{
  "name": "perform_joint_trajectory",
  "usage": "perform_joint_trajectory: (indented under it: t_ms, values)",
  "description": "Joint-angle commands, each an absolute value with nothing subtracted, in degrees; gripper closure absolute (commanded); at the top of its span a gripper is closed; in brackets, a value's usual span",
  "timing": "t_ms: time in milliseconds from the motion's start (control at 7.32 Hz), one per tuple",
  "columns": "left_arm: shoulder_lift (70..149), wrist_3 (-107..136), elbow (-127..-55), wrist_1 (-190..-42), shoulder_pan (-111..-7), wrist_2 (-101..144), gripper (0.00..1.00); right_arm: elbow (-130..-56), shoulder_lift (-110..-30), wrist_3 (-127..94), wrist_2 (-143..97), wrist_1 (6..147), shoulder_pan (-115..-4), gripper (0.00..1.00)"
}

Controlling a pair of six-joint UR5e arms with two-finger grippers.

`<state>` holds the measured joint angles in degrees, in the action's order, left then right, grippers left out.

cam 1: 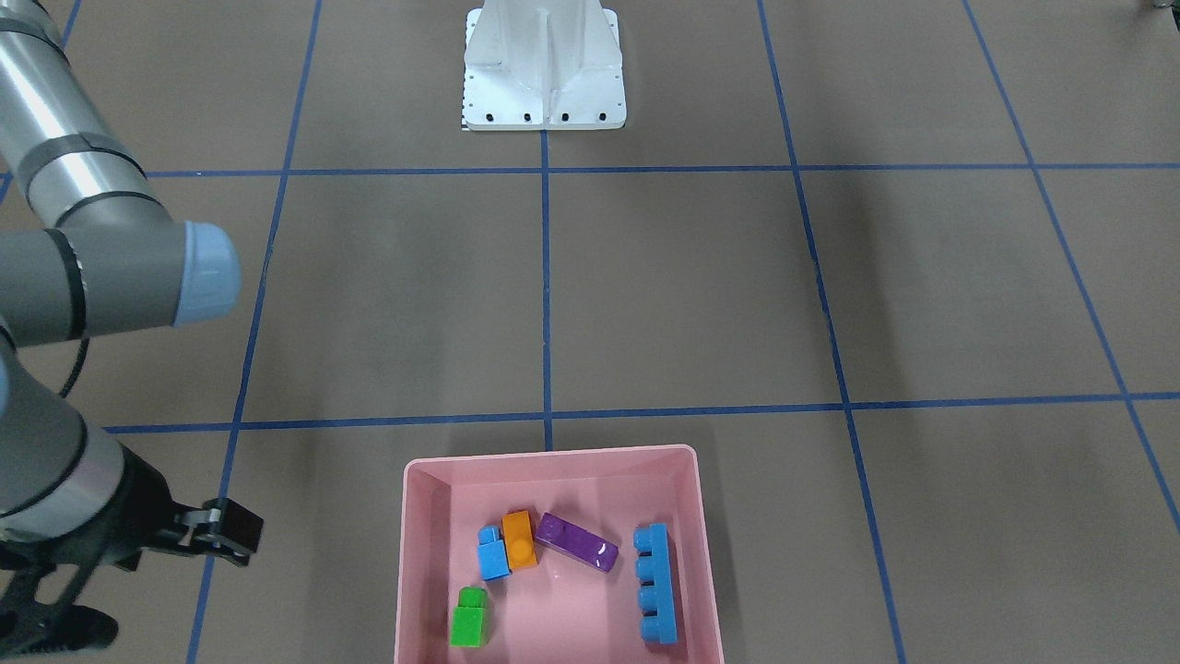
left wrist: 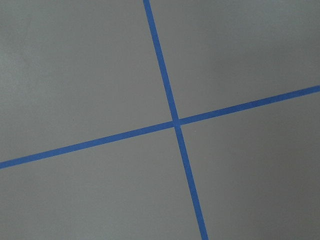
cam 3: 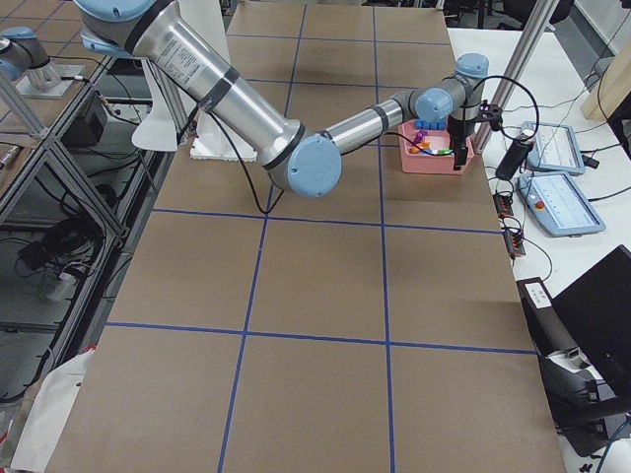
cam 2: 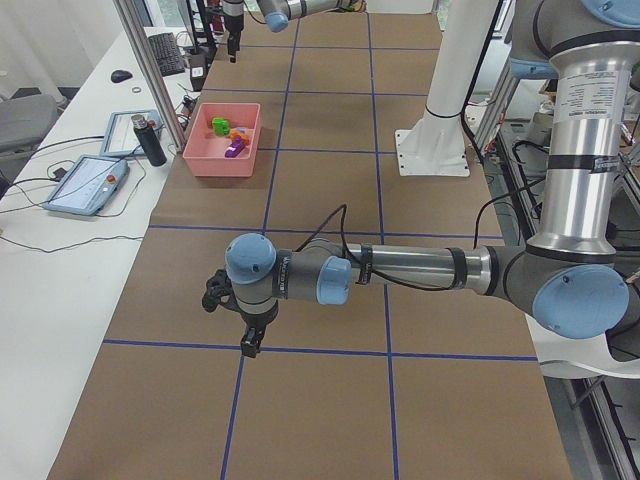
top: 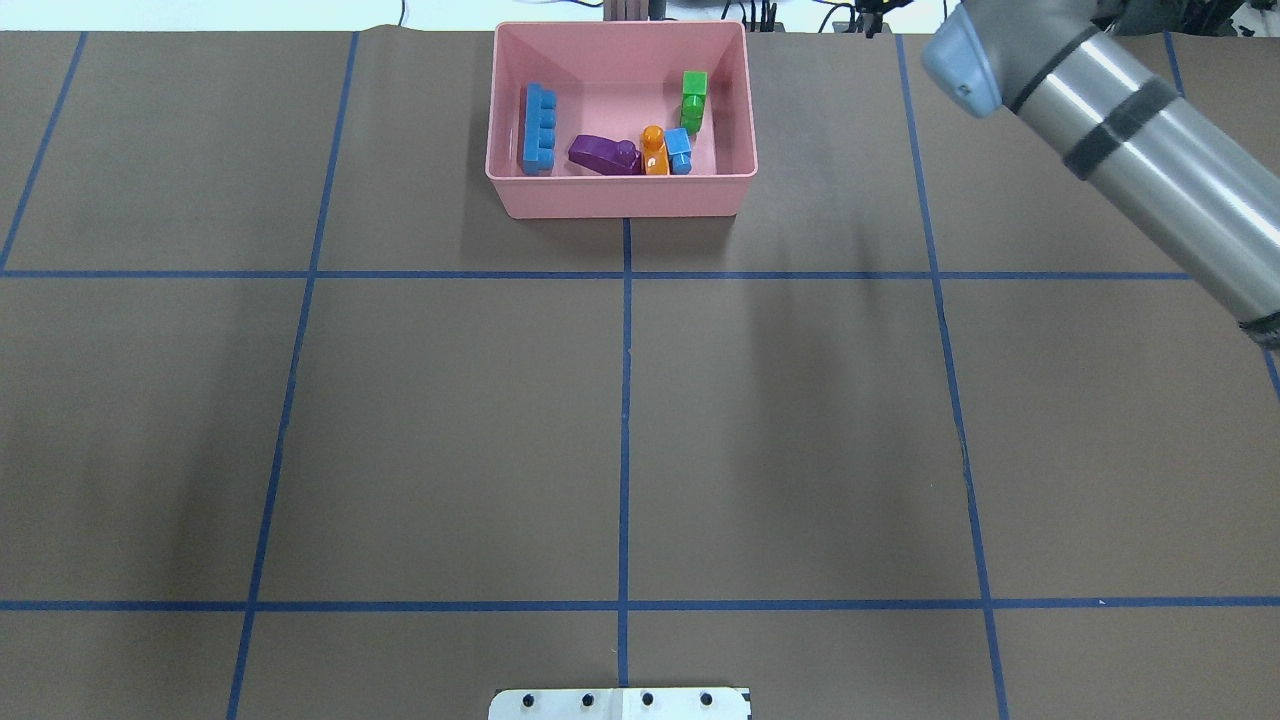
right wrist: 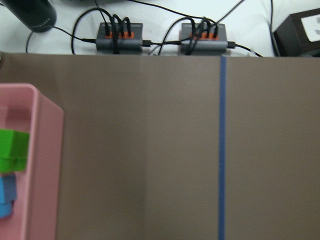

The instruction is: Put all blocks into box

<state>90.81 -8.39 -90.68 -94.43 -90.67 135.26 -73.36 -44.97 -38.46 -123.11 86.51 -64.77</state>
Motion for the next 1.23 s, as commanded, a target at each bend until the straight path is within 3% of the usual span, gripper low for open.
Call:
perform_joint_trajectory:
  t_ms: [0,410,1092]
  values:
    - [88.5,-4.5,-92.7,-94.0,-90.7,135.2,0.00,-90.2,-59.8,-33.1,-123.7,91.1,-67.0,0.00]
    - [85.8,-5.0,-93.9,-94.0,-90.7,135.9,0.00,-94.4,-68.8,-20.8,-124.6,91.2,-69.9,0.00]
    - [86.0,-5.0,-94.5,-94.6,-90.6,136.0,0.00,-103.8,-95.5,3.9,-130.2,91.1,-86.4,0.00]
